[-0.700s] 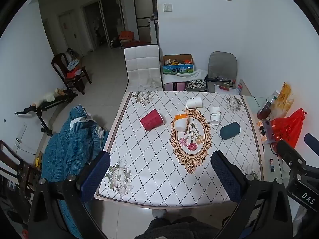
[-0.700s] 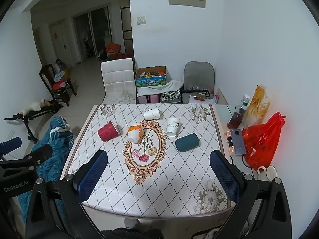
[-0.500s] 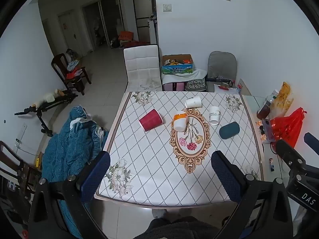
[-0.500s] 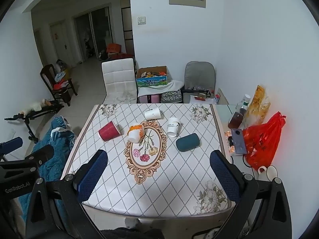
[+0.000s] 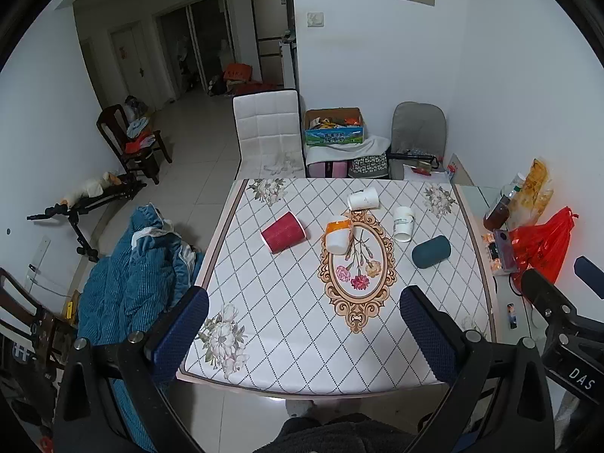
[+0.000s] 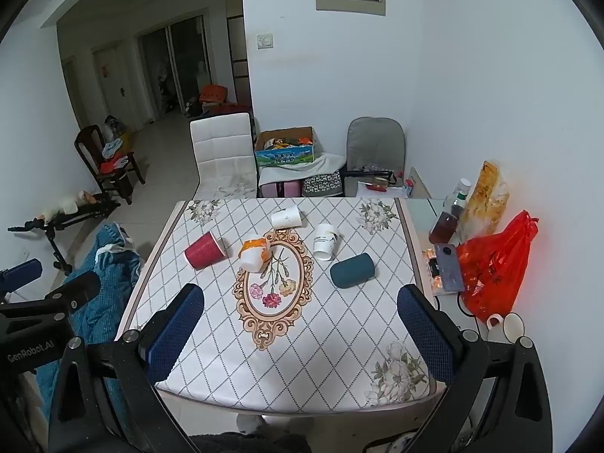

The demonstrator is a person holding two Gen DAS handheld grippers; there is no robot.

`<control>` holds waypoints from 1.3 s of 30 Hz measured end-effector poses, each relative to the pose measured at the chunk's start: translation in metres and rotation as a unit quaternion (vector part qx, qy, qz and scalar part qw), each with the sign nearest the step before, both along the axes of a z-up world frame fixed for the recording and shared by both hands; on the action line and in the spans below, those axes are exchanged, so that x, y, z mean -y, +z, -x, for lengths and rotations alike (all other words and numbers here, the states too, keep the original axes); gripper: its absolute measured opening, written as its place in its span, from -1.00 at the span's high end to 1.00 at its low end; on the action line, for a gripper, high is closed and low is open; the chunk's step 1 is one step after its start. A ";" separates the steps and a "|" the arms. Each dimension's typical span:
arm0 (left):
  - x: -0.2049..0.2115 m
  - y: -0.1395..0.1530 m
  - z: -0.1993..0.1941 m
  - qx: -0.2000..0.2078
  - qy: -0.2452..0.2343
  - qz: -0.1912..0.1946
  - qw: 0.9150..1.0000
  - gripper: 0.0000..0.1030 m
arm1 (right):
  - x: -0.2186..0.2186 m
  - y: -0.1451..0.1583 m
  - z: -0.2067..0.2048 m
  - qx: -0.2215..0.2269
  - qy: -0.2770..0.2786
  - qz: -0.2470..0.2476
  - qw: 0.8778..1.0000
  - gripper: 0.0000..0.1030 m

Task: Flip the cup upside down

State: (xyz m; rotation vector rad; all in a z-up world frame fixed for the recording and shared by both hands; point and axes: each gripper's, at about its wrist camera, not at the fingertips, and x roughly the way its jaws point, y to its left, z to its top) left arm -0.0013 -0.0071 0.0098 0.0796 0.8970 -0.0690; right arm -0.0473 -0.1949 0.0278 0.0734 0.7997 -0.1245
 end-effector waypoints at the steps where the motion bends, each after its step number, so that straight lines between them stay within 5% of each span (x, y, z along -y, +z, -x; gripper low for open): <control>1: 0.001 0.001 -0.001 0.000 0.000 0.000 1.000 -1.00 | 0.001 0.004 -0.001 0.000 0.000 0.000 1.000 -1.00; 39: 0.006 0.014 -0.009 0.008 0.000 0.001 1.000 -1.00 | 0.001 0.017 0.003 0.010 -0.001 -0.008 1.000 -1.00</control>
